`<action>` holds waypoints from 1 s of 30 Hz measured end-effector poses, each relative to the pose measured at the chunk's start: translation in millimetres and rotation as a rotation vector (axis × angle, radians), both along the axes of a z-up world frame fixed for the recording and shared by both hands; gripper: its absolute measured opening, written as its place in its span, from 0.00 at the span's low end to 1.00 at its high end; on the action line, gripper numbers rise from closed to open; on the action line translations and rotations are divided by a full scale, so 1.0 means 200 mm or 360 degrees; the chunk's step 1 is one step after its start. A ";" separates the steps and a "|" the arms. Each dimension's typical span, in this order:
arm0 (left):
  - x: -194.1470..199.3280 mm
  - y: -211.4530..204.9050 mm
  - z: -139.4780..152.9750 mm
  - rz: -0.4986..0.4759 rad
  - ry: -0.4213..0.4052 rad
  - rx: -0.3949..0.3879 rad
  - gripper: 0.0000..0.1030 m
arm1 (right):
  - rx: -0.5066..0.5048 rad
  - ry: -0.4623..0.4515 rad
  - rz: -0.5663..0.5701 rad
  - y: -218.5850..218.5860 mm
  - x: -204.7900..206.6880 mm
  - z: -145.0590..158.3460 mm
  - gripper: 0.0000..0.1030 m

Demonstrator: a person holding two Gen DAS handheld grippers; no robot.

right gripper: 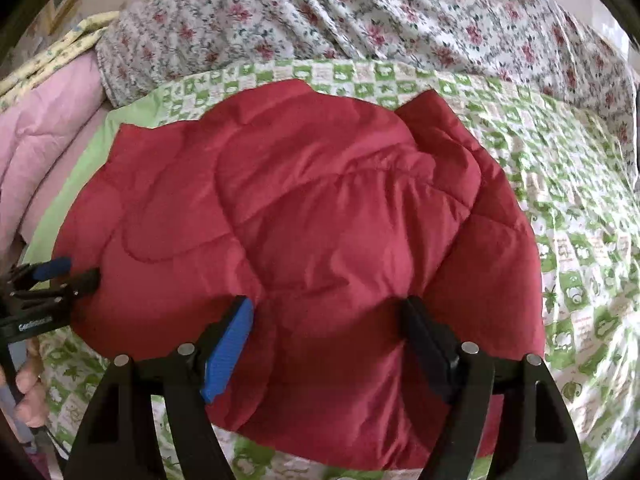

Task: Fold large clothes
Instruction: 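Press the folded jacket flat with both grippers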

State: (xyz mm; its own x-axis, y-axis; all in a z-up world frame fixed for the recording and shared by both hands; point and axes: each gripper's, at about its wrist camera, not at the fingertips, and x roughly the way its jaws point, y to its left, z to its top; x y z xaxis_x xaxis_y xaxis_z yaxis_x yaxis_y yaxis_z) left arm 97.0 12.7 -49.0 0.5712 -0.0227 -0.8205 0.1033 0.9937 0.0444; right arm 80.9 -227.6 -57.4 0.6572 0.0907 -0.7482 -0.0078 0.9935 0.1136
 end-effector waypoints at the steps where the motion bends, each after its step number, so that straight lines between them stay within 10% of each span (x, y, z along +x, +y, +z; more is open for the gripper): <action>1: 0.00 0.00 0.00 -0.0001 0.0002 -0.0002 0.83 | 0.0004 0.0001 -0.0006 -0.01 0.00 0.00 0.76; 18: 0.20 0.07 0.14 0.0022 -0.0005 -0.0116 0.84 | 0.0051 -0.0117 0.0038 0.02 0.06 0.19 0.76; 30: 0.47 0.07 -0.01 0.0060 0.0089 -0.0066 0.90 | 0.0051 0.0050 -0.0020 -0.11 0.42 0.02 0.75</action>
State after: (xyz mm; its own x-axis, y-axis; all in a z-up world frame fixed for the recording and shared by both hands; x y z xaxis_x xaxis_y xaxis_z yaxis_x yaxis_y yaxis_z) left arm 191.9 26.6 -51.4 0.5259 -0.0367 -0.8498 0.0673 0.9977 -0.0014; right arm 165.5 -248.9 -54.2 0.6345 0.1069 -0.7655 0.0087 0.9893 0.1454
